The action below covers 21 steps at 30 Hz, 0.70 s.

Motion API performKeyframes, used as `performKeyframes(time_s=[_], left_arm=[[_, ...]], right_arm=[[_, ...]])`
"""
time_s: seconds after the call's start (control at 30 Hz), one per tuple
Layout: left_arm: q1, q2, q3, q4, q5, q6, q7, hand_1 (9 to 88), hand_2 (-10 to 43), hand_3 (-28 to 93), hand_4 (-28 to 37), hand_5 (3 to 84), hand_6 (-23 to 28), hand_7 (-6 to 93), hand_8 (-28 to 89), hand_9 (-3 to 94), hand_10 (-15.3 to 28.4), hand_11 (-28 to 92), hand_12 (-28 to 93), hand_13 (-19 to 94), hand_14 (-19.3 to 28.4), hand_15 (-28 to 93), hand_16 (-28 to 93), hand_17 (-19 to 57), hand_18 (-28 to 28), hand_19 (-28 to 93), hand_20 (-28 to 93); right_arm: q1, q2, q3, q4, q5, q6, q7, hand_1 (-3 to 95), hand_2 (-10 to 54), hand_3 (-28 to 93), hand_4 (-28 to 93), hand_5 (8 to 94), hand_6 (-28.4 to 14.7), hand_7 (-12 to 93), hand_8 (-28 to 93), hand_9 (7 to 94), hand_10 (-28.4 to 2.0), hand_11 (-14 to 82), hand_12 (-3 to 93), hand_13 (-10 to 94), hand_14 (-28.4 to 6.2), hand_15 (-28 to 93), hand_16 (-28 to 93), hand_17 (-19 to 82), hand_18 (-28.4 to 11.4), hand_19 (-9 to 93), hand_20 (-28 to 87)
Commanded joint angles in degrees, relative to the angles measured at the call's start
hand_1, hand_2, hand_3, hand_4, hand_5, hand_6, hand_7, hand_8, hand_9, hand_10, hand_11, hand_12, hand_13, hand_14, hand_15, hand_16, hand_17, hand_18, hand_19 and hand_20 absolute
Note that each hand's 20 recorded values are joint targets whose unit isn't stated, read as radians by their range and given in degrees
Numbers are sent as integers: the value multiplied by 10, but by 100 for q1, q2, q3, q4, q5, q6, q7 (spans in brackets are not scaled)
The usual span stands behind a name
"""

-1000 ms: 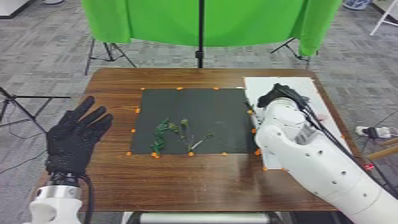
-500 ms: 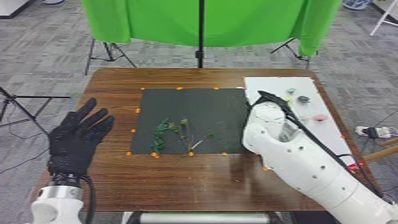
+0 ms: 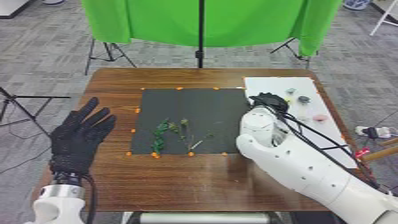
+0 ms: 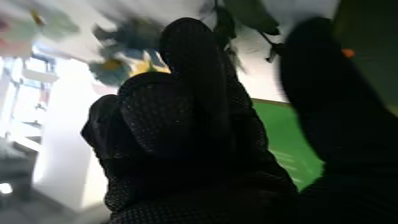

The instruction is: Arrange flowers

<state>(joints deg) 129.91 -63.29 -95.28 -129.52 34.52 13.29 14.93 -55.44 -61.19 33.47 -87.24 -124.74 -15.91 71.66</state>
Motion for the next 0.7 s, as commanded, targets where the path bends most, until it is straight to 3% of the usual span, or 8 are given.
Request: performKeyframes(time_s=[0.03, 0.17, 0.33, 0.43, 0.63, 0.7], left_arm=[[10, -35, 46, 66, 4, -47, 9, 202, 107, 790, -283, 374, 98, 112, -93, 339, 208, 252, 100, 242, 271, 505, -98, -103, 245, 540, 78], [77, -19, 28, 61, -10, -21, 43, 202, 108, 789, -283, 374, 98, 112, -93, 339, 207, 253, 100, 242, 271, 504, -98, -103, 245, 540, 77], [109, 9, 46, 113, -53, -39, 124, 201, 107, 789, -283, 374, 98, 112, -93, 339, 206, 251, 100, 241, 271, 504, -98, -103, 244, 539, 76], [98, -1, 47, 132, -71, -16, 88, 200, 107, 789, -283, 374, 99, 111, -93, 338, 205, 250, 100, 241, 271, 503, -98, -103, 244, 536, 74], [211, 82, 46, 103, -128, 63, 285, 199, 105, 788, -283, 374, 98, 111, -93, 338, 204, 248, 99, 241, 271, 500, -97, -104, 244, 534, 73], [244, 169, 89, 105, -200, 113, 454, 199, 105, 787, -283, 374, 98, 111, -93, 337, 204, 248, 100, 240, 271, 500, -97, -104, 243, 534, 73]], right_arm=[[-433, 281, -288, 151, -112, 515, -453, 570, -95, 651, -283, 850, -28, 247, 56, 875, -107, 409, 236, 827, -83, 684, 151, 472, -242, 932, 434], [-445, 398, -353, 66, -322, 843, -583, 572, -95, 675, -283, 877, -26, 241, 63, 899, -106, 397, 232, 848, -76, 669, 158, 481, -235, 932, 446], [-253, 575, -437, -107, -446, 1299, -683, 564, -95, 711, -283, 888, -30, 234, 76, 914, -105, 391, 241, 857, -75, 671, 170, 491, -232, 932, 477], [-153, 644, -353, -266, -379, 1436, -692, 560, -95, 722, -283, 894, -34, 233, 82, 918, -106, 394, 241, 862, -75, 675, 172, 492, -233, 932, 493], [122, 707, -267, -602, -445, 1574, -893, 561, -95, 730, -283, 900, -36, 227, 89, 923, -108, 399, 238, 865, -77, 681, 176, 496, -234, 932, 518], [223, 746, -293, -739, -490, 1571, -990, 561, -95, 733, -283, 902, -36, 225, 92, 924, -107, 400, 238, 866, -77, 682, 177, 497, -235, 932, 524]])
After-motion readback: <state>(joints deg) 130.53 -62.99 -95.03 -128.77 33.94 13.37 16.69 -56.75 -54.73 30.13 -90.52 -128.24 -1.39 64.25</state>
